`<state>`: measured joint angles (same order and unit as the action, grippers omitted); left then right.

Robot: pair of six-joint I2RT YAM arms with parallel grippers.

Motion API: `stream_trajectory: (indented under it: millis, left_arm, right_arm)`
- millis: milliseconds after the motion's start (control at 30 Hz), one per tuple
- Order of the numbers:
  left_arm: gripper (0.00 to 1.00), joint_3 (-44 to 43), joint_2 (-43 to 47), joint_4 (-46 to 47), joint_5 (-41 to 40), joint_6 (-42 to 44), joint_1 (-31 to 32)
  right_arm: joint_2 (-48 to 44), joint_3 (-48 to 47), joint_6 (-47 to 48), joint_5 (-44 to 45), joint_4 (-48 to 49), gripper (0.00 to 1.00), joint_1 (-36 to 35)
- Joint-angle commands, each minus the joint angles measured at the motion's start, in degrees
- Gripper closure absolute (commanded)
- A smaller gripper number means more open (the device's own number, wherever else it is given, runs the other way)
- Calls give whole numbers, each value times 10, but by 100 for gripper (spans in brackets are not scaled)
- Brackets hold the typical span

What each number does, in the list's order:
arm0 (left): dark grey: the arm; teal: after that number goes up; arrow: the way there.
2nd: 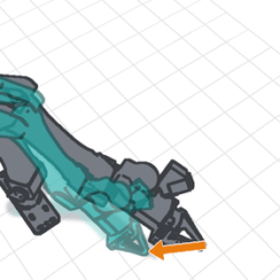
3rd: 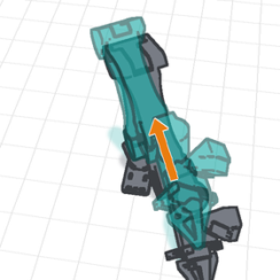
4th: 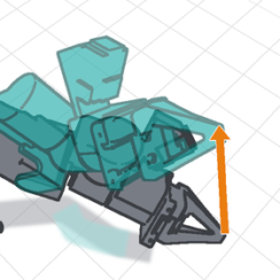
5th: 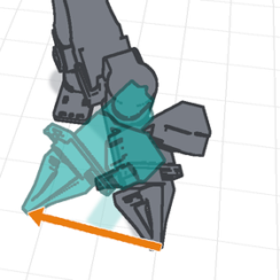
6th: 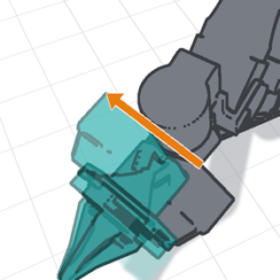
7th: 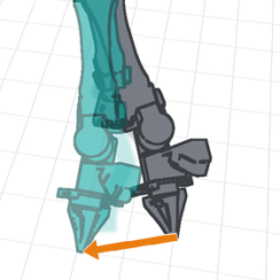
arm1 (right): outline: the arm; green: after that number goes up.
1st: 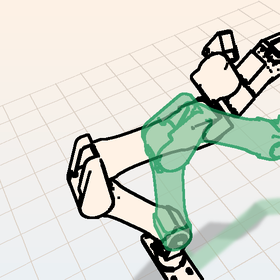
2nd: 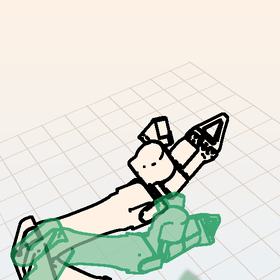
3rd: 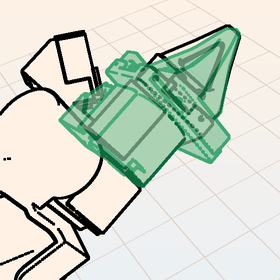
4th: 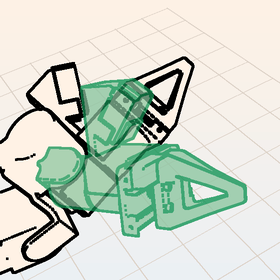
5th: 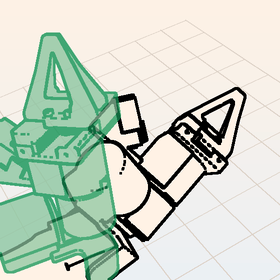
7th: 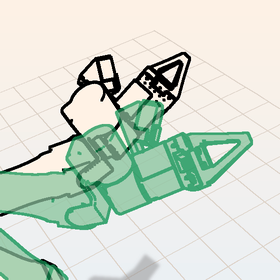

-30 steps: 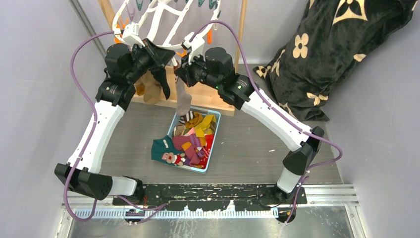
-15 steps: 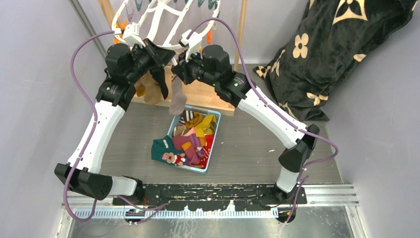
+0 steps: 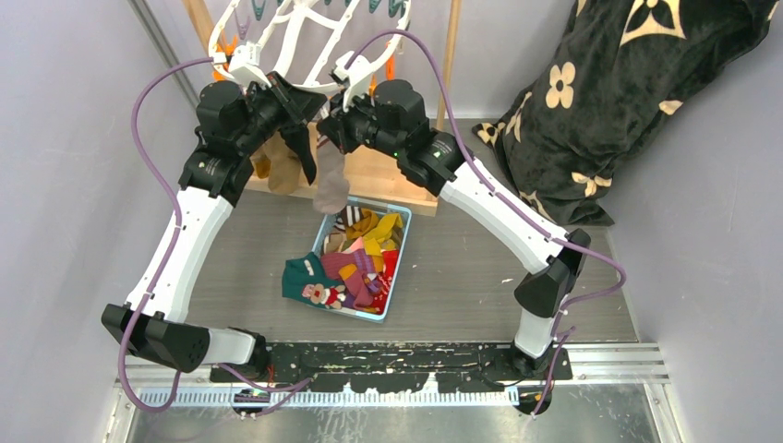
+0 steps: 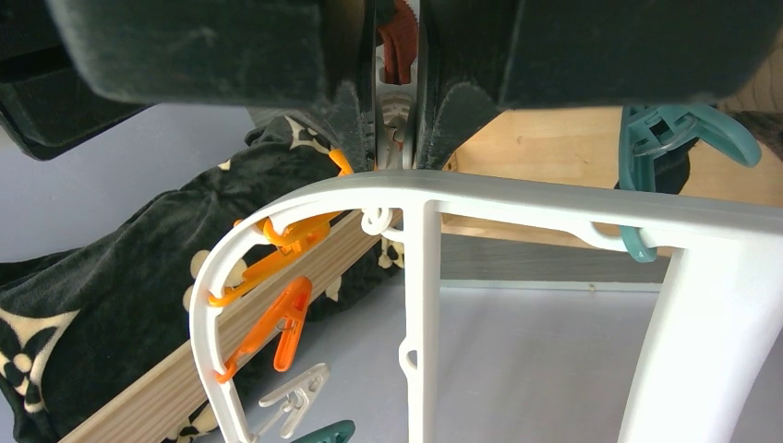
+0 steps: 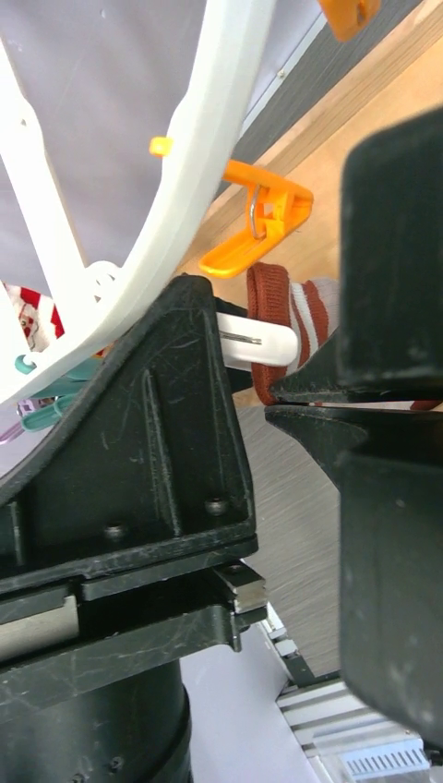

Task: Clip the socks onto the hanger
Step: Clamp the sock onto the hanger.

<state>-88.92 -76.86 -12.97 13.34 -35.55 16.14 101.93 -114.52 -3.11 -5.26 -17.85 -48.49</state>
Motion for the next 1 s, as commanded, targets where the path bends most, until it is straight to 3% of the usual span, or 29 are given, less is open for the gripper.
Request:
stream_trajectory:
  millis: [0, 300, 500, 600, 767, 967]
  left_arm:
    - [100, -26, 14, 21, -14, 6, 1]
    - [98, -25, 13, 20, -18, 11, 1]
    - [74, -25, 13, 18, -21, 11, 2]
    - [71, -25, 14, 18, -24, 12, 1]
    - [47, -25, 15, 16, -26, 12, 1]
    - [47, -23, 19, 17, -34, 16, 1]
  right_arm:
    - [2, -53, 8, -2, 25, 99, 3]
    - [9, -75, 7, -12, 16, 99, 3]
    - [6, -68, 6, -12, 16, 99, 4]
    - [4, -68, 8, -12, 14, 99, 4]
    - [1, -64, 9, -12, 12, 99, 4]
    - [1, -57, 1, -18, 11, 99, 4]
